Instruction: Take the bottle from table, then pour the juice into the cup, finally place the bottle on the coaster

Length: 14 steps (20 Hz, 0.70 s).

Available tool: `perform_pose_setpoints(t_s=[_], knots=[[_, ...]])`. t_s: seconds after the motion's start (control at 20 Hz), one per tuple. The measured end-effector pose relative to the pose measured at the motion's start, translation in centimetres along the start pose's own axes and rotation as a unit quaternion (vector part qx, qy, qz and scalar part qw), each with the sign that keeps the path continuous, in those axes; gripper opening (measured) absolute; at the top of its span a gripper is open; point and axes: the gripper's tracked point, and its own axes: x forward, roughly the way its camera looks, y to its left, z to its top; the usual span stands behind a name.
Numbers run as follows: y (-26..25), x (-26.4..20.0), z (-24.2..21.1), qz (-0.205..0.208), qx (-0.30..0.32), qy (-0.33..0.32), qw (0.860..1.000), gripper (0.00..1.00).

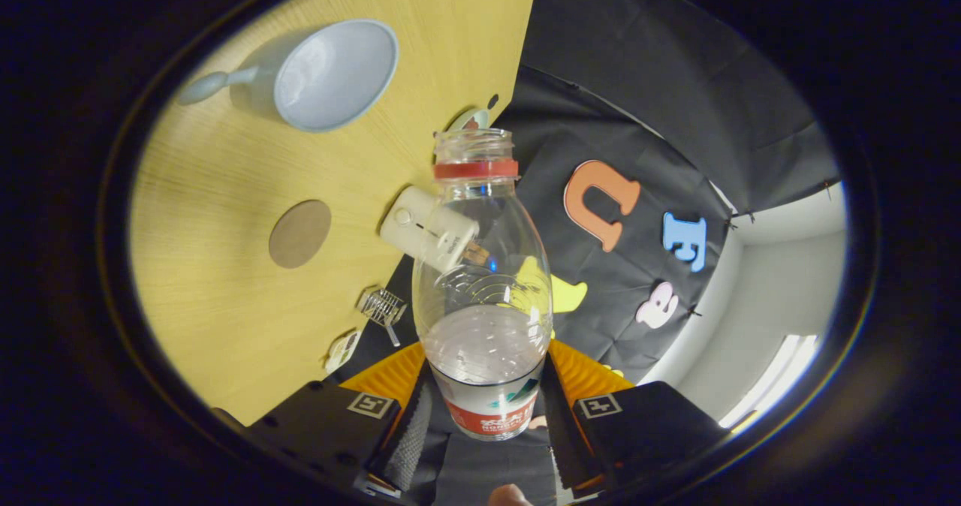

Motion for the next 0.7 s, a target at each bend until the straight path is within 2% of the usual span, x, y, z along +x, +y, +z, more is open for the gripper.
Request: perform_pose_setpoints(t_s=[0.25,0.35,0.55,0.7], knots=[[0.4,-0.3,-0.1,0.012,0.016,0.000,1.000,0.75],[0.9,-0.4,-0.3,0.028,0.042,0.003,0.999,0.75],[2.0,-0.7,0.0,0.064,0.165,-0.003,0.984,0.75],[2.2,-1.3,-0.1,0.079,0.274,-0.004,0.959,0.75]])
